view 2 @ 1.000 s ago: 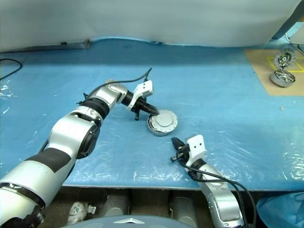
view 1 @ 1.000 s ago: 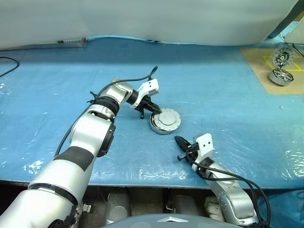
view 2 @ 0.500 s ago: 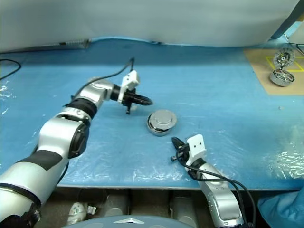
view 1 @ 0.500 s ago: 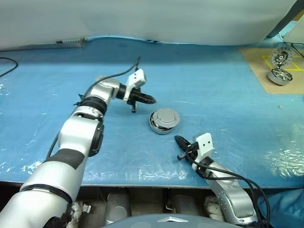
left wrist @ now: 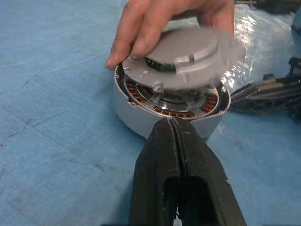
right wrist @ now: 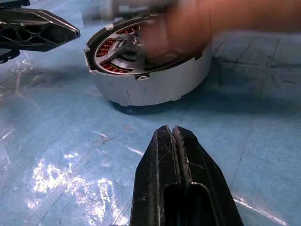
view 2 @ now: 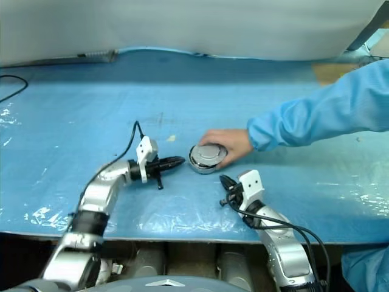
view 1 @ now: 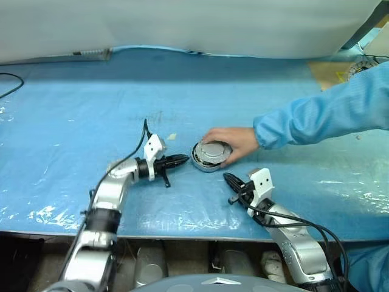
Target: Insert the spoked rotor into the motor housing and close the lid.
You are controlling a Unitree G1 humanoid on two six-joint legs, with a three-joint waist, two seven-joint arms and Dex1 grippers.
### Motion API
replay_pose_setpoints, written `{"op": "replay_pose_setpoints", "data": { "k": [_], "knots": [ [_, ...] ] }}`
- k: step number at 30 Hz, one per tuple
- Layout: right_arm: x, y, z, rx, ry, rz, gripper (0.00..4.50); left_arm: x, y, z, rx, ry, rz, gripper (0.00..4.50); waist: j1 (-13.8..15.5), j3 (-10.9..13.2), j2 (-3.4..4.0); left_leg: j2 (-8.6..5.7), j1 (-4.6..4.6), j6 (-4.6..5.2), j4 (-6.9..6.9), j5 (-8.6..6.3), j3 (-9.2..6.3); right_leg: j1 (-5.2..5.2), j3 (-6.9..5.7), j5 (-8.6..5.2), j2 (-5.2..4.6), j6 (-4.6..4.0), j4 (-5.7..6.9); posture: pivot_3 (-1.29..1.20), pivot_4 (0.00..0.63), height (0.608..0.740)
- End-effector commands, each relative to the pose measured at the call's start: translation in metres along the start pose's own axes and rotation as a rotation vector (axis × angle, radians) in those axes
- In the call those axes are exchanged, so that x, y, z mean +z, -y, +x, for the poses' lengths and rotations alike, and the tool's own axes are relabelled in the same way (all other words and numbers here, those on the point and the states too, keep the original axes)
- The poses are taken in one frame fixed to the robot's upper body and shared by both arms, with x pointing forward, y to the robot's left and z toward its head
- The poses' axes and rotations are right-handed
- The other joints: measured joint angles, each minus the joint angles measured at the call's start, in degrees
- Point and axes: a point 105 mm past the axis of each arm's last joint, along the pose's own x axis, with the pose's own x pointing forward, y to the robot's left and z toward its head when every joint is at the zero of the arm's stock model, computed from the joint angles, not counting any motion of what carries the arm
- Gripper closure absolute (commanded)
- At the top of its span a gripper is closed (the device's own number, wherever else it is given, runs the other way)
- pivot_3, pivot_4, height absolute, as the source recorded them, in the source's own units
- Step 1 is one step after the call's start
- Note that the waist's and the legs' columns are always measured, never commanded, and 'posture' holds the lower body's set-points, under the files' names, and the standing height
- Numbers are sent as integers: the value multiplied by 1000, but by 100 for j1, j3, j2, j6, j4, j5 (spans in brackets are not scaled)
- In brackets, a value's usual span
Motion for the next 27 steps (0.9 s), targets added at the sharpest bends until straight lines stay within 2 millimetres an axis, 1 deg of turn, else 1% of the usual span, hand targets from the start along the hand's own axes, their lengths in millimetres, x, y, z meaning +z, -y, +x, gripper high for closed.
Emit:
{"op": "replay_pose_setpoints", "data": {
  "k": [1,6,16,20,23,27],
  "knots": [
    [6,-1,2,22,18,-11,4500,17,3,-5,67,57,57,4461,-15,-1,2,-1,2,1,0,0,0,0,0,0,0,1,0,0,150,740],
    [6,-1,4,35,15,-17,4500,9,13,-9,74,37,64,4461,-118,-3,5,-6,-5,0,-6,0,0,0,2,1,0,2,-21,0,150,740],
    [7,1,4,34,12,-22,4500,13,15,-6,70,46,63,4461,-120,-4,7,-6,-1,-1,-18,1,0,0,3,2,4,2,-29,0,150,740],
    [8,4,3,27,9,-27,4500,12,17,-8,82,47,71,4461,-120,-5,8,-6,-1,-1,-18,1,0,0,3,2,4,2,-29,0,150,740],
    [12,12,2,10,8,-39,4500,11,19,-10,87,47,73,4461,-120,-5,9,-7,-1,-1,-18,1,0,0,3,3,4,2,-29,0,150,740],
    [31,30,7,-23,23,-66,4500,7,24,-13,81,43,74,4461,-136,-7,11,-8,1,-1,-13,1,1,1,6,4,4,2,-25,0,150,740]
  ]
}}
